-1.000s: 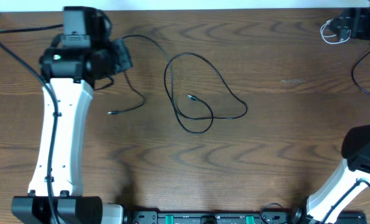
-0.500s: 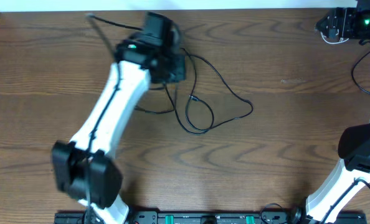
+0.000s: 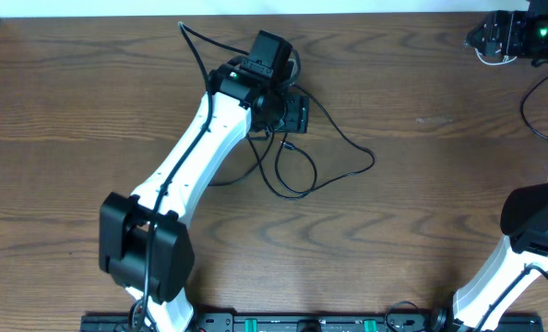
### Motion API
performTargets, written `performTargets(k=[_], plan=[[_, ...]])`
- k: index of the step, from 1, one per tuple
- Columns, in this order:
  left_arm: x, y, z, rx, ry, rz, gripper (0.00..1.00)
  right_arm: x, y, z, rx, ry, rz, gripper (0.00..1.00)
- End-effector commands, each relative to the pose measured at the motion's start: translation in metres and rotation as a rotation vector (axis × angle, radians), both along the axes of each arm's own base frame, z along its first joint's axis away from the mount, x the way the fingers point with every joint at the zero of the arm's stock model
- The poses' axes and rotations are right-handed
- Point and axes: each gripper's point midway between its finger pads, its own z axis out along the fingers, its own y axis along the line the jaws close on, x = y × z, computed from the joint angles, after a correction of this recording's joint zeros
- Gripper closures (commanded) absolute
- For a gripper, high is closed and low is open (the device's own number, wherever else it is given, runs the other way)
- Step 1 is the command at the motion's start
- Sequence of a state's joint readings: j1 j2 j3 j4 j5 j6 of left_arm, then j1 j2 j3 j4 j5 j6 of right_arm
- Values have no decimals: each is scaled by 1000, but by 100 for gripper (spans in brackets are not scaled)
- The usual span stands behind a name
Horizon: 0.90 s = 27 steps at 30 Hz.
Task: Untangle cables
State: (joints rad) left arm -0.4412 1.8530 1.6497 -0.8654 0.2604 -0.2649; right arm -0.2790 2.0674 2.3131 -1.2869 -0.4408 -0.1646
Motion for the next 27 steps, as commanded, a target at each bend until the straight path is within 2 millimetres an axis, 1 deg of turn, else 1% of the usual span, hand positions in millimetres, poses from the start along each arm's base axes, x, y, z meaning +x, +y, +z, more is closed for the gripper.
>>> performTargets(k=[1, 4, 8, 11, 15, 19, 20, 23, 27], plan=[[-2, 2, 66, -53, -158, -33, 21, -2, 4, -1, 18, 13, -3, 11], [-9, 5, 91, -76, -216, -38, 17, -1, 12, -1, 18, 13, 13, 11], [-19, 10, 121, -105, -281, -37, 14, 1, 28, -1, 16, 14, 47, 11], [-26, 15, 140, -122, -324, -32, 14, 1, 37, -1, 16, 14, 65, 10], [-32, 29, 163, -142, -382, -7, 13, 0, 55, -2, 19, 23, 101, 10], [-34, 52, 185, -153, -440, 46, 12, -2, 82, -4, 28, 40, 145, 11], [-33, 61, 190, -150, -454, 71, 7, -3, 91, -5, 31, 45, 159, 11], [-29, 94, 201, -126, -491, 170, 6, -6, 122, -8, 35, 57, 214, 12], [-23, 142, 204, -88, -502, 313, 5, -6, 164, -21, 46, 89, 271, 13]])
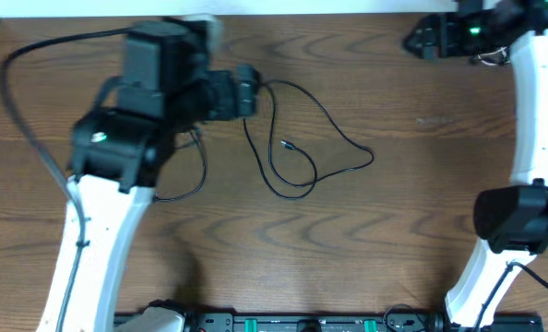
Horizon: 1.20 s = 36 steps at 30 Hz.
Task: Untangle cables
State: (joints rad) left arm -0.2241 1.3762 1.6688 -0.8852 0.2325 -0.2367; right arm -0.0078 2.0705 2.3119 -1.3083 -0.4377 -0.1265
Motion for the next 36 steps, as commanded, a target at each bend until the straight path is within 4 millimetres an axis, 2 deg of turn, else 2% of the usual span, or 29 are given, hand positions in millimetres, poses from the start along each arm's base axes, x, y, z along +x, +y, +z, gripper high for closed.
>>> performTargets(k=[1, 4, 10, 11, 14, 19, 20, 24, 27, 36], plan=[[5, 48, 10, 15, -19, 152, 5, 0, 42, -23, 16, 67, 38, 14], [6, 89, 4, 34, 10, 270, 5, 1, 78, -42, 18, 105, 70, 16], [-6, 171, -7, 81, 66, 518, 5, -1, 161, -73, -11, 121, 104, 10], [-12, 190, -8, 76, 78, 581, 5, -4, 186, -78, -42, 98, 116, 9], [-18, 214, -10, 72, 89, 650, 5, -12, 224, -86, -78, 65, 129, 6], [-27, 242, -15, 63, 112, 735, 5, -34, 291, -112, -96, 51, 147, 5], [-29, 251, -17, 53, 121, 769, 5, -45, 314, -124, -93, 50, 174, 7], [-35, 271, -24, 20, 147, 850, 4, -64, 356, -146, -105, 28, 213, 9], [-39, 279, -31, 16, 174, 875, 4, -76, 378, -157, -139, -15, 234, 9], [-39, 283, -40, 14, 206, 882, 4, -107, 416, -194, -198, -48, 281, 10]])
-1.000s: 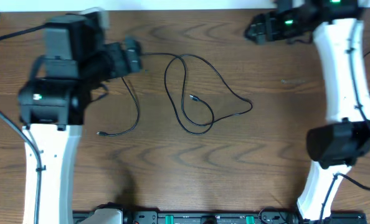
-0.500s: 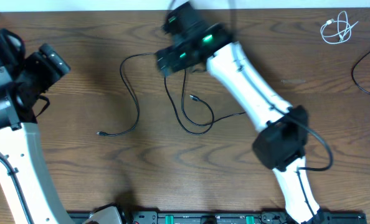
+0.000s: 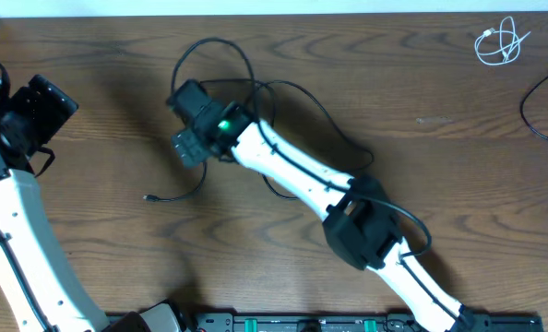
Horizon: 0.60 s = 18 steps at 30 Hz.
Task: Untangle cables
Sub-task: 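Move the right gripper into the remaining black cable loops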
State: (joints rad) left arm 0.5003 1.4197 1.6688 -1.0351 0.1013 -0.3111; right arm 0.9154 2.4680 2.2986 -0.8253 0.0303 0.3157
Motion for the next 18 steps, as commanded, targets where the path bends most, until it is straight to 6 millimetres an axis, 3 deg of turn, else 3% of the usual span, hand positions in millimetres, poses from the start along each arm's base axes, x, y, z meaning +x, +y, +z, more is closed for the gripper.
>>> performTargets(k=[1, 6, 13, 16, 18], plan=[[0, 4, 3, 6, -4, 14, 4, -5, 6, -29, -42, 2, -24, 10], [0, 3, 3, 5, -3, 13, 5, -13, 18, -45, -44, 3, -1, 12], [0, 3, 3, 3, 0, 13, 4, -12, 17, -73, -71, 17, -4, 24], [0, 3, 3, 3, 0, 13, 4, -12, 17, -80, -76, 21, -4, 42], [0, 3, 3, 3, 0, 13, 4, -12, 17, -80, -75, 20, -4, 60]])
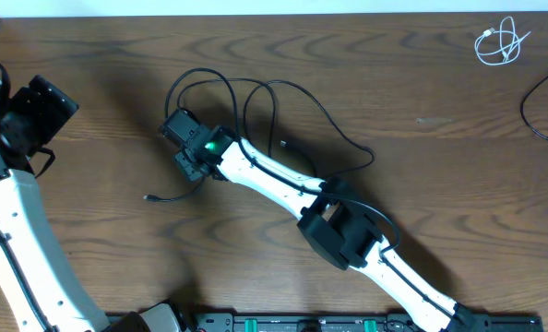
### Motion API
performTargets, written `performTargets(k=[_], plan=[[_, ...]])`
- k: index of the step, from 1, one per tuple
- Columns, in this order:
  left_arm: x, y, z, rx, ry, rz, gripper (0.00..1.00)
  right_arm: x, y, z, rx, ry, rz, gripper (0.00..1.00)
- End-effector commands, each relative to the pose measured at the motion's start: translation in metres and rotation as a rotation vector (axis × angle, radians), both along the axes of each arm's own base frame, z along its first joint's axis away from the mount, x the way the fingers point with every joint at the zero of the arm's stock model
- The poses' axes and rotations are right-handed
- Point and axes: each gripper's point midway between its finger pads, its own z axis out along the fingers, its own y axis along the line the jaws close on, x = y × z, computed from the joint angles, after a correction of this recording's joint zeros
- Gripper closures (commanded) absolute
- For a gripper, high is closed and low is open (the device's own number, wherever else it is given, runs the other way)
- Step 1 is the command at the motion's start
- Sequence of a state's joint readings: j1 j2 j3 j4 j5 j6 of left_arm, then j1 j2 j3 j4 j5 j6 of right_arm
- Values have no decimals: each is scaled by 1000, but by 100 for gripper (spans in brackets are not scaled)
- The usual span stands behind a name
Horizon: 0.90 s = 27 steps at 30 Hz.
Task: Untangle cables
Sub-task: 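Move the right gripper into the remaining black cable loops, then grasp the black cable bundle with the right gripper and lift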
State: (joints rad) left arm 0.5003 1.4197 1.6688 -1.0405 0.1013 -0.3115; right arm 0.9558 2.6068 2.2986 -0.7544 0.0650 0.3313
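Note:
A long black cable lies in loops across the table's middle, one loop at the upper left and a loose plug end lower left. My right arm reaches in from the bottom right. Its gripper sits low on the cable's left part, its fingers hidden under the wrist. My left gripper is held up at the far left edge, away from the cable, and its fingers cannot be made out.
A small coiled white cable lies at the far right corner. Another black cable runs off the right edge. The wooden table ends at a white strip along the back.
My right gripper has shifted a little down and to the left over the cable. The upper-left loop has changed shape and now lies flatter and wider. The left arm has not moved.
First my left arm was over the cable tangle at the middle and my right gripper was at the far right corner. Then the left arm stood further left, the cable spread out. Later the left arm was at the left edge and the right arm over the cable, where it stays.

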Motion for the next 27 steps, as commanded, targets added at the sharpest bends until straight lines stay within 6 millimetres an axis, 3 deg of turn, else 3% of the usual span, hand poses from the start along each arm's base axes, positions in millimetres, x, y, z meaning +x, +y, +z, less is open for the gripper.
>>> performTargets(k=[1, 8, 13, 16, 20, 23, 27], plan=[[1, 4, 4, 6, -4, 13, 4, 0, 1, -6, -6, -5, -13, 65], [1, 3, 3, 4, -5, 11, 4, -1, 0, -7, -12, -1, -13, 78], [0, 3, 3, 1, -1, 11, 4, 2, -13, -11, -46, 23, -28, 99], [0, 2, 3, 1, 0, 11, 4, 9, -24, -5, -52, 34, -40, 99], [0, 2, 3, 1, 0, 11, 4, 17, -32, 22, -19, 40, 15, 99], [0, 2, 3, 1, 0, 11, 4, 20, -42, 58, 25, 54, 49, 99], [0, 3, 3, 1, 0, 11, 4, 22, -77, 105, 29, 73, 44, 99]])
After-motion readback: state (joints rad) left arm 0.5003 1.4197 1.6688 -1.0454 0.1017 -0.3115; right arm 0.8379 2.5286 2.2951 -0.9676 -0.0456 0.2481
